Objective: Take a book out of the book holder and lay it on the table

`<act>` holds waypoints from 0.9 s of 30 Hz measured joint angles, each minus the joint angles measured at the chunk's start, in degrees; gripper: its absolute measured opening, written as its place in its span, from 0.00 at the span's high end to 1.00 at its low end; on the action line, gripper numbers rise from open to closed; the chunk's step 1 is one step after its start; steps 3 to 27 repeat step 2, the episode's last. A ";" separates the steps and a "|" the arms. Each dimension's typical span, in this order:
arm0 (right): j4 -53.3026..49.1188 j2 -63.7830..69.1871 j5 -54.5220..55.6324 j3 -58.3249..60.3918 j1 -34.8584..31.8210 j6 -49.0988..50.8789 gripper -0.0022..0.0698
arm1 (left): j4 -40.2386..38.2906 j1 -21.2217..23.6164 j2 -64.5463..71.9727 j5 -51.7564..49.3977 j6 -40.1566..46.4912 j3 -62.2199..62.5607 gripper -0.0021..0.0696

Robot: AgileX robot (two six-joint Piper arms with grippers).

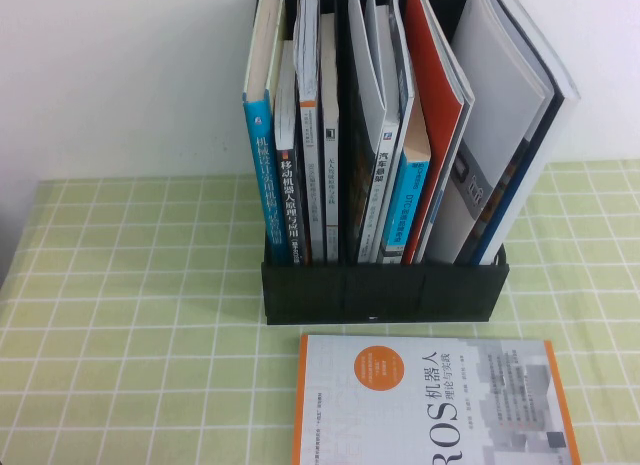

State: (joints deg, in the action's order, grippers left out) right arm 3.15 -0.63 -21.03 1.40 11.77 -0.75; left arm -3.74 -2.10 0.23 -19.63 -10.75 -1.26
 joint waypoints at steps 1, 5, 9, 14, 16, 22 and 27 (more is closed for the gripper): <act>0.00 0.00 0.00 0.00 0.00 0.00 0.97 | 0.00 0.00 0.00 0.00 0.00 0.00 0.97; 0.00 0.00 0.00 0.00 0.00 -0.13 0.97 | 0.00 0.00 0.00 0.00 0.00 0.00 0.97; 0.00 0.00 0.00 0.00 0.00 -0.13 0.97 | 0.00 0.00 0.00 0.00 0.00 0.00 0.97; 0.00 0.00 0.00 0.00 0.00 -0.13 0.97 | 0.00 0.00 0.00 0.00 0.00 0.00 0.97; 0.00 0.00 0.00 0.00 0.00 -0.13 0.97 | 0.00 0.00 0.00 0.00 0.00 0.00 0.97; 0.00 0.00 0.00 0.00 0.00 -0.13 0.97 | 0.00 0.00 0.00 0.00 0.00 0.00 0.97; 0.00 0.00 0.00 0.00 0.00 -0.13 0.97 | 0.00 0.00 0.00 0.00 0.00 0.00 0.97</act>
